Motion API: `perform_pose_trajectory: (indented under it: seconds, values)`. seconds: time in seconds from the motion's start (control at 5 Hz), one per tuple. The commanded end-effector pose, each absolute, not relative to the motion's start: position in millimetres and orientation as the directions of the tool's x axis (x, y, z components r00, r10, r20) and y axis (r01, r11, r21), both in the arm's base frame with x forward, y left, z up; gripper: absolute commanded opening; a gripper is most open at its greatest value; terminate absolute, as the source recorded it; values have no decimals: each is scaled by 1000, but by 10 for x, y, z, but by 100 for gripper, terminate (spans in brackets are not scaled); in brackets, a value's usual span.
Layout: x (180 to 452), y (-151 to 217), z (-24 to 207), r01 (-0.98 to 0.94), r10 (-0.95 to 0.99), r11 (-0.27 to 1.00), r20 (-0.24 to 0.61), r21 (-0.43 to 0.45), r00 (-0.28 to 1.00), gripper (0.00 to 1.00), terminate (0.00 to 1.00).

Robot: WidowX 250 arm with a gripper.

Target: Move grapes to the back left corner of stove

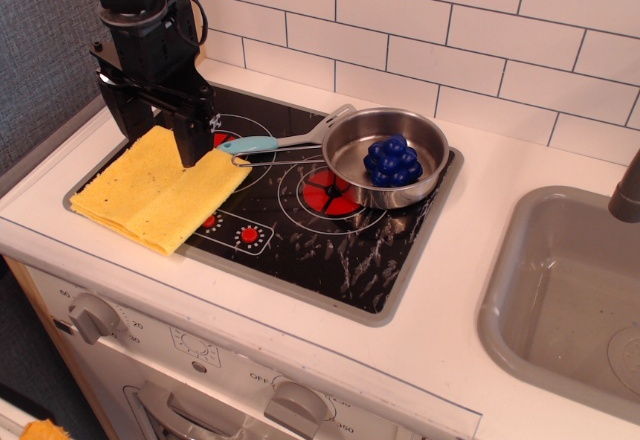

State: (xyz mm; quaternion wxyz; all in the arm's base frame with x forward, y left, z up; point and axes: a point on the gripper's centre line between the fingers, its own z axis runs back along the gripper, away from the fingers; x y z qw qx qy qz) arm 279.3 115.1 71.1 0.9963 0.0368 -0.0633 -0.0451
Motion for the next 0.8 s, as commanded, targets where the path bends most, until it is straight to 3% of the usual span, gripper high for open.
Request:
perform_pose_trajectory:
  seconds: [0.0,0.4,0.6]
  values:
    - [2793,1151,711,85,-94,993,123,79,988,100,0]
    - [3210,710,852,200,-200,980,205,18,958,100,0]
    - [3559,307,850,321,-313,947,189,-12,931,100,0]
